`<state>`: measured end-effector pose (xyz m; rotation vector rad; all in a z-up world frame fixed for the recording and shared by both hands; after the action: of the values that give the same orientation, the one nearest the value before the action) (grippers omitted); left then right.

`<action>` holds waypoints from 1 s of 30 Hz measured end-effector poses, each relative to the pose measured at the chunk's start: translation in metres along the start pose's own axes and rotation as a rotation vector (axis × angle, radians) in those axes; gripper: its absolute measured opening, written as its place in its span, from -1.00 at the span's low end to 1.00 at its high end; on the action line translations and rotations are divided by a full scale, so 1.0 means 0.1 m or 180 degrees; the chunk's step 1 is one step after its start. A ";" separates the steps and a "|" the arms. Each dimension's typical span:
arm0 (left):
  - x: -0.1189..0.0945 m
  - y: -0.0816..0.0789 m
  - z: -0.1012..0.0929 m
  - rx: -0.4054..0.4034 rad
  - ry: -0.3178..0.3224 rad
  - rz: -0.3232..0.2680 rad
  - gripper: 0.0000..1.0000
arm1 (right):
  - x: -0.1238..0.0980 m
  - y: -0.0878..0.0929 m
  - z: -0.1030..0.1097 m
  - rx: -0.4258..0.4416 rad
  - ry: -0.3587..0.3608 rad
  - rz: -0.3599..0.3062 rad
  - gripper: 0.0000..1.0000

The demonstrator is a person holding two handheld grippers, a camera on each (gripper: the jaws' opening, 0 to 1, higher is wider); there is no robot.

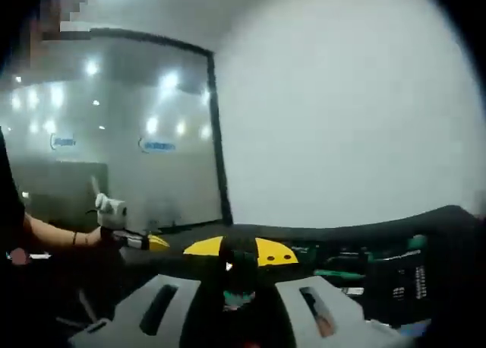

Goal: Pick up the tools and put them into their designated positions in the toolbox.

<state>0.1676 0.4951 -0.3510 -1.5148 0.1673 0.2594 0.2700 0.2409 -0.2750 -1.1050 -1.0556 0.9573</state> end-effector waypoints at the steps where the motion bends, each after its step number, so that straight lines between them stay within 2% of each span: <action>1: 0.00 0.00 -0.01 -0.0004 0.0015 -0.0047 -0.95 | 0.11 0.05 0.07 -0.0027 -0.0083 0.0156 -0.77; 2: 0.00 0.00 -0.04 -0.0005 0.0062 -0.0041 -0.95 | 0.21 0.10 0.18 -0.0049 -0.0196 0.0308 -0.78; 4: -0.01 0.05 -0.10 0.0052 0.0169 0.0130 -0.95 | 0.41 0.26 0.40 -0.0103 -0.0345 0.0731 -0.81; 5: -0.01 0.04 -0.09 0.0044 0.0205 0.0187 -0.95 | 0.45 0.30 0.46 -0.0135 -0.0376 0.0832 -0.81; 6: -0.03 0.06 -0.11 -0.0083 0.0308 0.0374 -0.95 | 0.54 0.31 0.50 -0.0175 -0.0353 0.0860 -0.82; 7: -0.05 0.07 -0.09 -0.0205 0.0316 0.0508 -0.95 | 0.64 0.34 0.52 -0.0188 -0.0284 0.0872 -0.84; 9: -0.05 0.04 -0.04 -0.0131 0.0275 0.0504 -0.96 | 0.79 0.47 0.56 -0.0016 -0.0122 0.0899 -0.91; 10: -0.06 0.08 -0.03 -0.0101 0.0249 0.0573 -0.96 | 0.86 0.56 0.60 -0.0047 -0.0115 0.0890 -1.00; 12: -0.06 0.14 -0.03 0.0136 0.0141 0.0580 -0.96 | 0.99 0.77 0.68 -0.0112 -0.0061 0.0978 -1.00; 14: -0.05 0.20 -0.02 0.0327 0.0064 0.0614 -0.96 | 1.07 0.98 0.82 -0.0236 -0.0128 0.1126 -1.00; 17: -0.03 0.31 -0.10 0.0445 0.0155 0.0774 -0.96 | 1.25 1.16 1.00 -0.0536 -0.0253 0.1275 -1.00; 18: -0.01 0.28 -0.10 0.0479 0.0172 0.0707 -0.96 | 1.29 1.20 1.04 -0.0640 -0.0295 0.1311 -1.00; 21: -0.01 0.27 -0.12 0.0407 0.0260 0.0807 -0.96 | 1.29 1.36 1.13 -0.0983 -0.0383 0.1542 -1.00; 23: 0.00 0.32 -0.15 0.0534 0.0307 0.0895 -0.97 | 1.30 1.46 1.11 -0.1048 -0.0393 0.1649 -1.00; 24: -0.01 0.30 -0.17 0.0712 0.0325 0.0824 -0.97 | 1.33 1.42 1.11 -0.1027 -0.0419 0.1484 -1.00; 25: -0.01 0.30 -0.16 0.0830 0.0309 0.0836 -0.98 | 1.30 1.42 1.10 -0.0924 -0.0394 0.1521 -1.00; 30: 0.03 0.32 -0.14 0.0885 0.0295 0.0965 -0.99 | 1.30 1.44 1.08 -0.0937 -0.0437 0.1629 -1.00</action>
<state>0.1624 0.4827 -0.3831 -1.2225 0.4894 0.3910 0.1851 0.4163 -0.3813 -1.6196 -1.0679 1.3230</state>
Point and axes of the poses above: the point that each gripper's makers call its tool centre point, and the gripper's own axes: x roughly forward along the fingers, z roughly to its left, y roughly out of its underside, the point moved 2 cm from there along -x, roughly backward along the fingers
